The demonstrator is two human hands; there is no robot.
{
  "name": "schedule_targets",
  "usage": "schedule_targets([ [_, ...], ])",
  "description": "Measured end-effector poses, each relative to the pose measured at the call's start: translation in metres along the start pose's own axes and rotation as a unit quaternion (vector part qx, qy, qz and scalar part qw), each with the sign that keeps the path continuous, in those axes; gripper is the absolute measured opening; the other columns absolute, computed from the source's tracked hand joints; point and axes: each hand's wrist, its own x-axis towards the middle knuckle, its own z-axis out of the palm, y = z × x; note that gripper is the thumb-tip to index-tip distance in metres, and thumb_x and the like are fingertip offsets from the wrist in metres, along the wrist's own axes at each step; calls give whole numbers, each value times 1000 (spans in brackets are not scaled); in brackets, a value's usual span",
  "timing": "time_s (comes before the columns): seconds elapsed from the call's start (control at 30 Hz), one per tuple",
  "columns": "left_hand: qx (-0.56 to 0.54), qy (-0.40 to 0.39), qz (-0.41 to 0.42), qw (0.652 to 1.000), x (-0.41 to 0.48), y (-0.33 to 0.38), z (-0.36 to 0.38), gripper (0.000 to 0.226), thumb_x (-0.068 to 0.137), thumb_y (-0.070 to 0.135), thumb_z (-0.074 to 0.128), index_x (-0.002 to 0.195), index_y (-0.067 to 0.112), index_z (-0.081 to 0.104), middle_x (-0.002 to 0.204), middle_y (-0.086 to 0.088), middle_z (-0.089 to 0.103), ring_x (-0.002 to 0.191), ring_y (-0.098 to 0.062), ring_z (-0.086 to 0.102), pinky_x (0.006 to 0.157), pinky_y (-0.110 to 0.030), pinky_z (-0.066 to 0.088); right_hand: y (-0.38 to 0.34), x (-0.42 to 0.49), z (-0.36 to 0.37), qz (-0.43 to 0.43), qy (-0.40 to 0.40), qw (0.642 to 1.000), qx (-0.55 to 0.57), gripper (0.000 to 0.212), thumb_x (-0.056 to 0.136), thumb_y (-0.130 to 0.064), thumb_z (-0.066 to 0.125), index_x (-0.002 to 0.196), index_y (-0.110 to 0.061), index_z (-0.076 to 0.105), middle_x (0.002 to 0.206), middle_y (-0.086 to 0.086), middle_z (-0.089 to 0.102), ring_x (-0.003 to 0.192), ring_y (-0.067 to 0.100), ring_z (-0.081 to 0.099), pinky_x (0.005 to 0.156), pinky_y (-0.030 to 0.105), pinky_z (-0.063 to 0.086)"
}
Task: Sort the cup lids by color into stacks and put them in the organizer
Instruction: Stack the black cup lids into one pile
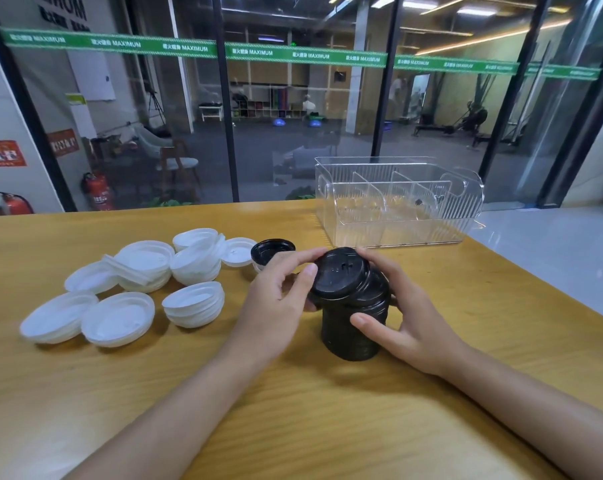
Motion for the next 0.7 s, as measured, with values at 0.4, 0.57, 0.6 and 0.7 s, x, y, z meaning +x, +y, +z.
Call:
schedule_targets([
  [0.4,86,-18,29,996,-7,7,0,61,81,52,77,139,41,62,132,25,67,127,1,61,104,-36,53,0,1,0,-2,4,1000,3,82,92,-32,74,159,-29,28,146,-22,55,129,13,65,103,23,52],
  [0.57,91,-57,42,993,-11,11,1,68,86,27,72,148,43,50,145,25,61,136,3,54,107,-28,48,0,0,-1,-1,-2,1000,-20,78,94,-35,72,160,-25,32,148,-15,54,133,15,61,108,33,51],
  [0.6,89,-54,41,994,-12,10,2,68,85,27,72,148,44,50,145,24,60,135,3,54,107,-25,48,0,0,-1,-2,-5,1000,-23,75,94,-34,72,159,-24,35,148,-12,55,135,17,59,109,35,51],
  [0.7,59,-36,26,997,-13,8,5,68,81,42,79,144,41,53,138,19,62,130,2,59,106,-19,49,0,1,-1,-1,-6,1000,-20,72,94,-30,73,156,-22,39,146,-7,57,134,18,59,108,39,52],
])
